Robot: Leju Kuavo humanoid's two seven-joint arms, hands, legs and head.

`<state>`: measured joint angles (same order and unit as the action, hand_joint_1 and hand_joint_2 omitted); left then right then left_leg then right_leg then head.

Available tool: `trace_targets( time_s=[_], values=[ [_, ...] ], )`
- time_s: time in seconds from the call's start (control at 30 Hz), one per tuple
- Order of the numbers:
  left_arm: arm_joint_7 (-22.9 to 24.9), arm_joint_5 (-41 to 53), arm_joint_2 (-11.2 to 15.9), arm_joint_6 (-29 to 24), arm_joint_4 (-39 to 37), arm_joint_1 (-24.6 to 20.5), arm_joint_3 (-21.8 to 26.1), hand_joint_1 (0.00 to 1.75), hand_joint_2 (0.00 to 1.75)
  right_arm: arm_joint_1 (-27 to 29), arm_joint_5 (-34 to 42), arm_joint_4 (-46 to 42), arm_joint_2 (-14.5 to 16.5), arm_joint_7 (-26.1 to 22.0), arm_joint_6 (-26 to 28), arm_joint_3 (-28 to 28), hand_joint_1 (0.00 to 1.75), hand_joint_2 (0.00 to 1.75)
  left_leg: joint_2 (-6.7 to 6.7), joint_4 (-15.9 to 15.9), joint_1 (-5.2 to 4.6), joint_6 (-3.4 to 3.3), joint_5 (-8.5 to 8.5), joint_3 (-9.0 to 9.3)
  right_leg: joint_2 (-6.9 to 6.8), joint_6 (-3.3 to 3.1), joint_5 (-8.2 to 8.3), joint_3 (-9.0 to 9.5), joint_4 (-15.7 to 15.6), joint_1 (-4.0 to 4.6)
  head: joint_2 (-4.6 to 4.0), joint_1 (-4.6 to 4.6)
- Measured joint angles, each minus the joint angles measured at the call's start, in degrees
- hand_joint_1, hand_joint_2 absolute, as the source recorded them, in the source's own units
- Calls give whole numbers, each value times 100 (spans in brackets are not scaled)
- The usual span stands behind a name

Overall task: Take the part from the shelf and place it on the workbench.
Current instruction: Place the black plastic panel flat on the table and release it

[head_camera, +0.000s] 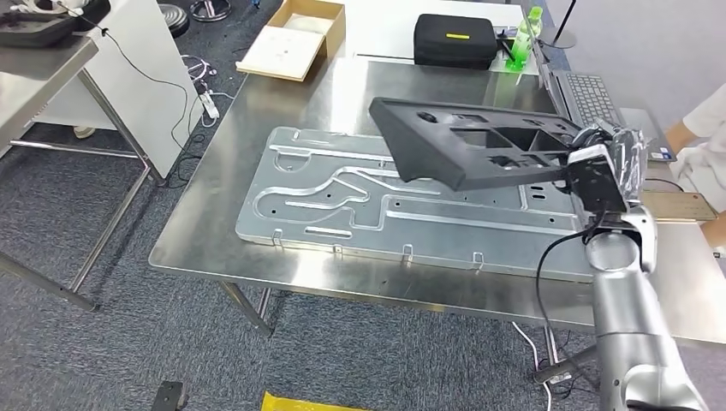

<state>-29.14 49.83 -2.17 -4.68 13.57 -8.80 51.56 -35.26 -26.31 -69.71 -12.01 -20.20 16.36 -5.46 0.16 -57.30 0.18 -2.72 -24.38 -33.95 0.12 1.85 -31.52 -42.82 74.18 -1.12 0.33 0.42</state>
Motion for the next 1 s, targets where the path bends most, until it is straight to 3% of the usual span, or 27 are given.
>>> trace_targets(
  time_s=[0.03, 0.1, 0.17, 0.3, 0.37, 0.43, 0.47, 0.5, 0.57, 0.63, 0.7, 0.77, 0.83, 0.9, 0.97, 1.0],
  values=[
    [1, -3, -2, 4, 0, 2, 0, 0, 175, -51, -34, 56, -47, 2, -35, -15, 175, 175, -2, -29, 12, 19, -19, -2, -7, 28, 172, 96, -215, -28, 0, 0],
    [2, -5, -2, 26, 1, 1, 0, 0, 175, -179, -88, 154, -136, 3, -94, -28, 175, 175, -5, -122, 25, 81, -83, -20, -24, 70, 512, 443, -931, -65, 0, 1],
    [-1, -11, 2, 54, 1, -8, 0, 0, 175, -298, -102, 231, -197, 8, -169, -37, 175, 175, -8, -208, 14, 146, -132, -52, -15, 28, 606, 624, -1318, -58, 0, -2],
    [-8, -25, -27, 62, 0, -35, 1, 0, 175, -456, -155, 377, -340, 24, -271, -45, 0, 175, -10, -290, 20, 244, -203, -99, 5, -150, 606, 612, -1346, -39, 0, -4],
    [-5, -12, -36, 23, 0, -48, 1, 0, 175, -541, -166, 420, -384, 24, -288, -53, 0, 175, -9, -708, 36, 290, -471, -277, 4, -215, 618, 618, -1362, -47, 0, -6],
    [-3, -33, -39, 7, 0, -55, 2, 0, 175, -579, -183, 466, -412, 23, -292, -73, 0, 175, -9, -1449, 42, 311, -807, -611, 6, -238, 615, 617, -1361, -27, 0, -7],
    [-4, -56, -41, 17, 0, -53, 3, 0, 175, -583, -194, 489, -420, 22, -295, -84, 0, 175, -9, -1730, 42, 309, -887, -745, 9, -242, 613, 618, -1361, -14, 0, -7],
    [-7, -86, -43, 31, 0, -50, 5, 0, 175, -583, -210, 513, -432, 22, -298, -93, 0, 175, -10, -1821, 40, 294, -858, -793, 13, -244, 612, 621, -1360, 1, 0, -7],
    [-15, -120, -47, 51, 0, -49, 9, 0, 175, -590, -249, 547, -459, 23, -304, -106, 0, 175, -15, -1329, 21, 219, -513, -571, 23, -245, 611, 635, -1360, 28, 0, -7],
    [-20, -133, -39, 54, 0, -51, 16, 0, 87, -615, -275, 570, -484, 24, -305, -130, 0, 175, -25, -575, -20, 100, -203, -219, 26, -234, 614, 638, -1365, 42, 0, -4],
    [-20, -137, -30, 50, 0, -49, 27, 0, 0, -629, -287, 596, -497, 31, -306, -156, 0, 175, -29, -257, -63, 37, -148, -79, 28, -191, 634, 619, -1381, 28, 0, -4],
    [-17, -138, -30, 42, 0, -43, 36, 0, 0, -617, -315, 622, -518, 40, -304, -172, 0, 175, -24, -166, -62, 27, -112, -52, 29, -125, 656, 618, -1412, 18, 0, -8],
    [-16, -138, -34, 34, 0, -42, 39, 0, 87, -624, -350, 640, -552, 43, -300, -190, 0, 175, -14, -45, -32, 2, -43, -3, 22, -74, 563, 578, -1309, 21, 0, -5],
    [-18, -138, -44, 33, 0, -39, 41, 0, 175, -642, -362, 665, -585, 47, -295, -224, 0, 175, -6, 14, -20, -20, -6, 21, 17, -37, 258, 336, -775, 19, 0, -1],
    [-17, -138, -50, 35, 0, -23, 44, 0, 175, -622, -363, 701, -601, 58, -288, -259, 0, 175, -3, 7, -20, -29, -8, 17, 16, 3, -3, 18, -118, 4, 0, -1],
    [-18, -137, -55, 37, 0, -13, 45, 0, 175, -604, -366, 719, -604, 74, -283, -274, 0, 175, -2, -3, -18, -27, -14, 16, 12, 24, 8, -41, -3, -10, 0, -3]
  ],
)
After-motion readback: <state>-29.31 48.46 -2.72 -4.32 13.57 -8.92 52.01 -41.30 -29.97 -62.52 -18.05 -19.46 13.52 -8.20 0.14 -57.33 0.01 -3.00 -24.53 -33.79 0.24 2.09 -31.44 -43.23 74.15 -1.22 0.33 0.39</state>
